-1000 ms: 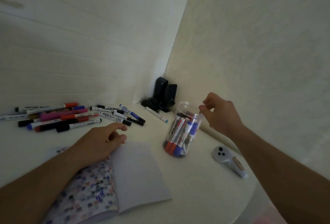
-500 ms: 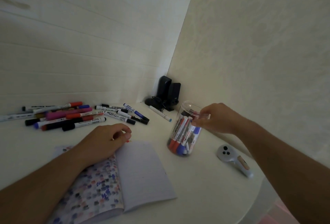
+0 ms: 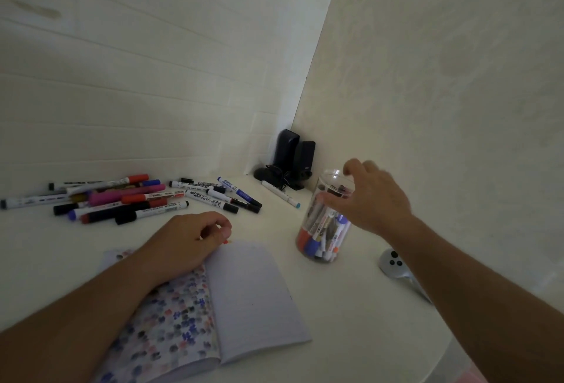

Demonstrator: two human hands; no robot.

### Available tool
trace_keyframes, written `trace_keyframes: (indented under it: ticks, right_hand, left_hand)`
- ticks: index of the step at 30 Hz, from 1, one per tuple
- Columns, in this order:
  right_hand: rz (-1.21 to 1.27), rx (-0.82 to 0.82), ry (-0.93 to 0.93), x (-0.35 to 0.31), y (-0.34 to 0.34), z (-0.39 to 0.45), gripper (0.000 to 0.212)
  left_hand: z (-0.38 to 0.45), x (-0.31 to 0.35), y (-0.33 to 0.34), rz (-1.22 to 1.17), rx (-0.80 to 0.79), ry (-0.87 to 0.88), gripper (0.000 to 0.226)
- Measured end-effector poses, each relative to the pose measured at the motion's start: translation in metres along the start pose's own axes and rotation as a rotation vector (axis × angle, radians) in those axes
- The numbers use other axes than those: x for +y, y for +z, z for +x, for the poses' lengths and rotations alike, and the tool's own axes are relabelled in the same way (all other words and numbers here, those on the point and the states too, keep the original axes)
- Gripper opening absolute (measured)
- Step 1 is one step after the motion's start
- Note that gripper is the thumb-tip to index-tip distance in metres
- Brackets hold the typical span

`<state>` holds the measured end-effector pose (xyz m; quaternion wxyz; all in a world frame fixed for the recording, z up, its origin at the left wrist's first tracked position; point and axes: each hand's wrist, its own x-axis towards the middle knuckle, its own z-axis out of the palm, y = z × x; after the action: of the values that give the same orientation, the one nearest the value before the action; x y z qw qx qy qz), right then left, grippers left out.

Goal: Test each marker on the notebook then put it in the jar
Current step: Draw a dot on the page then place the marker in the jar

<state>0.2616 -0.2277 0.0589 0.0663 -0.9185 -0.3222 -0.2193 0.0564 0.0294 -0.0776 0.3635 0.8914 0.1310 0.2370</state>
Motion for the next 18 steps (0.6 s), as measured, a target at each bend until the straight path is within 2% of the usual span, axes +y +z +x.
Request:
trace_keyframes:
  ticks: [2, 4, 7, 10, 13, 15, 18]
  right_hand:
    - [0.011, -0.048, 0.041, -0.006, -0.007, 0.012, 0.095]
    - [0.134, -0.206, 0.118, -0.013, -0.01, 0.03, 0.104]
    - [0.282, -0.405, 0.182, -0.022, -0.014, 0.048, 0.093]
    - [0.217, -0.497, 0.128, -0.031, -0.024, 0.048, 0.071]
    - [0.174, -0.34, -0.054, -0.042, -0.022, 0.03, 0.055]
    - [0.08, -0.071, -0.235, -0.045, -0.01, 0.013, 0.059]
    - [0.096, 0.343, -0.435, -0.043, 0.007, -0.008, 0.059]
  left_hand:
    - [0.001, 0.0, 0.001, 0.005, -0.002, -0.001, 0.019]
    - [0.002, 0.0, 0.001, 0.01, -0.005, -0.002, 0.019]
    - [0.002, -0.001, 0.001, 0.017, -0.007, -0.007, 0.02]
    - [0.002, -0.002, 0.001, 0.025, -0.006, -0.006, 0.02]
    - [0.003, -0.001, 0.001, 0.033, -0.015, -0.013, 0.019]
    - [0.003, -0.001, 0.002, 0.03, -0.018, -0.018, 0.02]
    - [0.002, -0.001, 0.002, 0.034, -0.014, -0.011, 0.019]
